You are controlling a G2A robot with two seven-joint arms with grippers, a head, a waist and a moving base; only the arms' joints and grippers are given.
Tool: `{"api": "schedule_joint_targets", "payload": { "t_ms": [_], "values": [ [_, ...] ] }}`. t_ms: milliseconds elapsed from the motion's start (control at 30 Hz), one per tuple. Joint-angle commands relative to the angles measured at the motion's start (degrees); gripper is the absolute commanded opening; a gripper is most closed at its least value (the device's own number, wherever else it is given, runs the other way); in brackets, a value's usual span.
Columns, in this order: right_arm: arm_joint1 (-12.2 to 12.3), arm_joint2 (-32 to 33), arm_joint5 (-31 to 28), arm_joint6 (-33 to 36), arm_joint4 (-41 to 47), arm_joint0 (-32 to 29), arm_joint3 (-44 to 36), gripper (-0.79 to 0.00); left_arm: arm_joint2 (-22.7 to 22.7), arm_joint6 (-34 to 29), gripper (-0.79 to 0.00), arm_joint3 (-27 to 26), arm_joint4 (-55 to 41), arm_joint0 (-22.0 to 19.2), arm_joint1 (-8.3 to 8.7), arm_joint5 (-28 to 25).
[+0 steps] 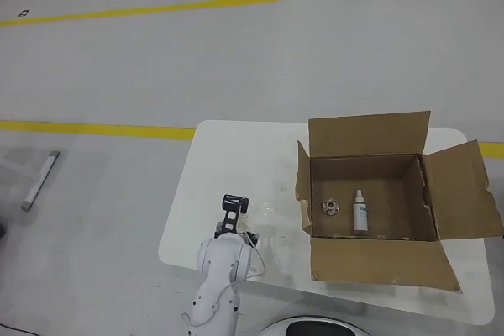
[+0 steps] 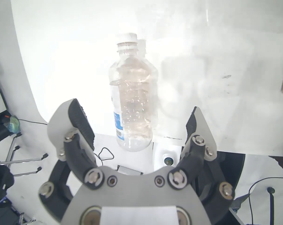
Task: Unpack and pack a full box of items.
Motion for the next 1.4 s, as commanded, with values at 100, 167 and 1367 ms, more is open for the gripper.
{"api": "schedule_joint_targets", "payload": {
  "t_ms": [100, 167, 1367],
  "values": [
    [-0.27, -2.23, 0.67, 0.01, -2.25, -0.93, -5.91, -0.785, 0.85, 0.29, 0.000, -4.31, -0.59, 0.66, 0.09, -0.07],
    [-0.23, -4.22, 0.14, 0.89, -5.11, -0.92, -7.69, -0.785, 1.21, 0.29, 0.000, -5.33, -0.24, 0.82, 0.15, -0.10],
    [0.58, -31.58, 4.53, 23.16, -46.99, 13.84, -8.61, -0.785, 1.52, 0.36, 0.000, -6.06, -0.39, 1.02, 0.26, 0.49]
  ]
}}
